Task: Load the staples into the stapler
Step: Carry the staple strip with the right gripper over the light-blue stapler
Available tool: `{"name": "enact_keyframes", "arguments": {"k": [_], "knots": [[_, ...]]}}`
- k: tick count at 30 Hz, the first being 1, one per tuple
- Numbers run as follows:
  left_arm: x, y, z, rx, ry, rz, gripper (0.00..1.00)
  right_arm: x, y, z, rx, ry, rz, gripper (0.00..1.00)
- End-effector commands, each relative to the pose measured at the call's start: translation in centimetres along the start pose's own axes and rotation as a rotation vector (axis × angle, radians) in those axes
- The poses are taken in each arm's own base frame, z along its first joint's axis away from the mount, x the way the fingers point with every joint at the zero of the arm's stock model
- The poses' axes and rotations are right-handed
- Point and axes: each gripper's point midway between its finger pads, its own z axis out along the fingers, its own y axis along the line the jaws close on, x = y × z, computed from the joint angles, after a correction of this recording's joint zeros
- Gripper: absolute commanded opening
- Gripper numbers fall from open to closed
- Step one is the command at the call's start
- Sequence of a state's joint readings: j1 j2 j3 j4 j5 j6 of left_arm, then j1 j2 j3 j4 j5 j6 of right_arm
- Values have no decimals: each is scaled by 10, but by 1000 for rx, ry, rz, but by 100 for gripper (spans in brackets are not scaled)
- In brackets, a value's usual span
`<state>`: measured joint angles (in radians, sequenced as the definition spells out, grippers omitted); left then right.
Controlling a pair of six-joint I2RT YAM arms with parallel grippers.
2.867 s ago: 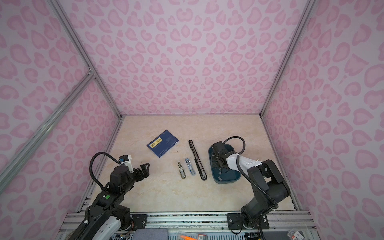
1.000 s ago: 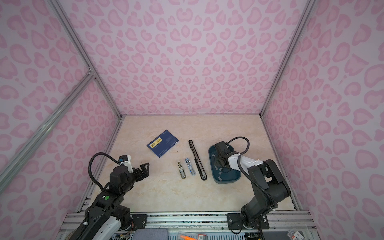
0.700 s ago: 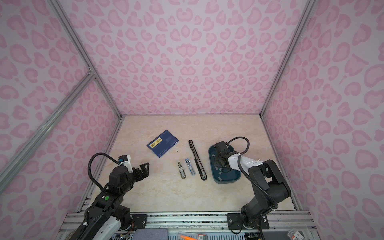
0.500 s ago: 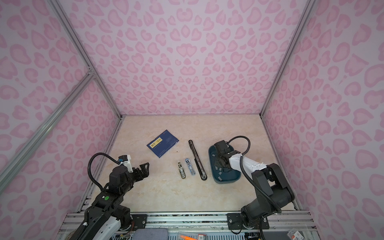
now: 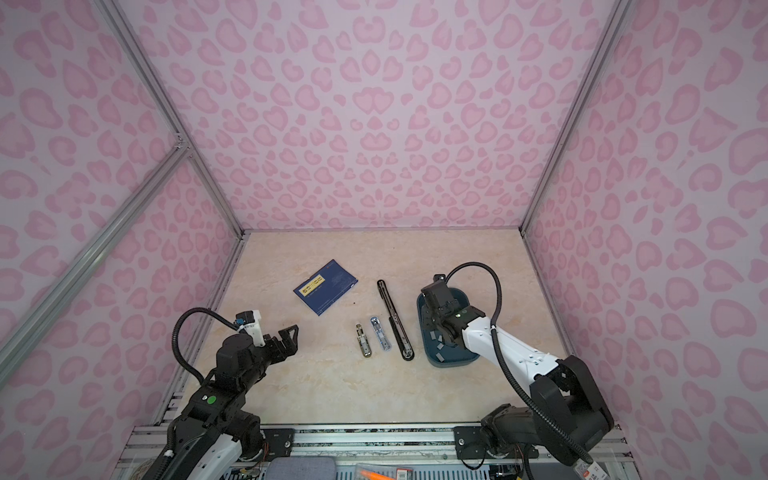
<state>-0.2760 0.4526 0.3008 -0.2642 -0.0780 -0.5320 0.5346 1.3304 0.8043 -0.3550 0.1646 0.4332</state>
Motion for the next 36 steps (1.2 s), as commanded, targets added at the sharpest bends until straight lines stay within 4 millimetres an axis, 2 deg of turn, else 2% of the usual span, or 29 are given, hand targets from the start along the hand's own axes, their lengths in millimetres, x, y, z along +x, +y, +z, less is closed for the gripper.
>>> {"name": "enact_keyframes", "arguments": {"k": [1, 5, 13, 17, 25, 31, 36], "knots": [[1, 0, 0, 5, -5, -6, 97, -12, 16, -8, -33, -76, -43, 14], [1, -3, -3, 28, -7, -8, 97, -12, 45, -14, -91, -114, -101, 14], [4, -16, -7, 116, -9, 6, 97, 7, 123, -14, -235, -108, -223, 11], [5, -16, -6, 112, 2, 9, 97, 22, 143, -9, -288, -85, -262, 11], [3, -13, -8, 100, -19, 1, 97, 47, 156, 4, -325, -37, -306, 11], [1, -11, -10, 93, -40, 0, 97, 63, 154, 13, -313, 5, -329, 10], [1, -11, -7, 86, -30, 2, 97, 68, 155, 18, -304, 15, -350, 10]]}}
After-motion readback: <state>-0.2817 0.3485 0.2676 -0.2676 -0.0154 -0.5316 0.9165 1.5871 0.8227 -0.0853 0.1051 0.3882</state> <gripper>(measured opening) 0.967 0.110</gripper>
